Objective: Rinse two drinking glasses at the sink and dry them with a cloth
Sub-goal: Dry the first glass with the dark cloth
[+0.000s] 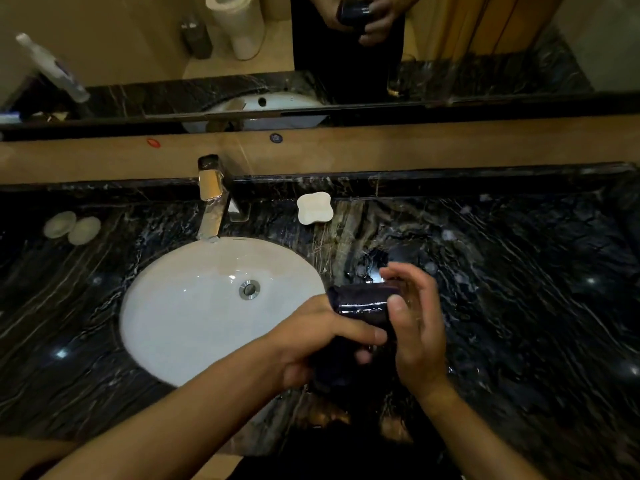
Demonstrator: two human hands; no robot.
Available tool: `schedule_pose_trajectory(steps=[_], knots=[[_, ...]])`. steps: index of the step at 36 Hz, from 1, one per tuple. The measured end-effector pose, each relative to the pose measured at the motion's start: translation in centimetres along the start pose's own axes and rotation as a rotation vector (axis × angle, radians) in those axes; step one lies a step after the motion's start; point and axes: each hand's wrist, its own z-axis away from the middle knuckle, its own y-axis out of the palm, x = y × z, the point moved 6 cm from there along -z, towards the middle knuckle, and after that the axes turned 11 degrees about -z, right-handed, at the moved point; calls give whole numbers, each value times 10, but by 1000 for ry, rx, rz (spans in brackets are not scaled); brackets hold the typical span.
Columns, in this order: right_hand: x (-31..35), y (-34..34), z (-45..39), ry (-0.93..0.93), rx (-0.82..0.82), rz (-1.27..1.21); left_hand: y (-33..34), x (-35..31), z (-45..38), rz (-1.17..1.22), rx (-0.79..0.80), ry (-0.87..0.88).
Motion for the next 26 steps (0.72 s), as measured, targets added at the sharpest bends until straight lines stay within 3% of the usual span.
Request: schedule_pose_trajectory(steps=[2,4,6,8,11,14,17,19,22,24,26], knots=[[6,-2,-4,-68,-21,49,5,-2,2,-19,3,35],[4,-3,-7,27,-111,15,6,-4,0,-212,-93,154],[-3,-2,-9,233,-234,-97,2,-4,-1,-589,-261,299],[-17,-2,-8,574,-289,-244,8,-8,5,-1074,-357,585],[-32,3,6,1097,-49,-227,16,2,16,-1726,-223,1019],[-43,4,18,1269,79,-223,7,14,18,-1892,-92,1155],[-38,11,14,1161,70,-380,-1,10,12,-1633,-116,1003],[-33,12,5,954,8,-437,-10,4,4,-1155,-92,680],[-20,7,-4,548,-45,-273,-13,6,-1,-251,-1,123],[-10,8,-7,282,45,-99,-10,7,0,45,11,-29],[-6,6,-7,76,138,69,-7,3,3,174,8,-76]])
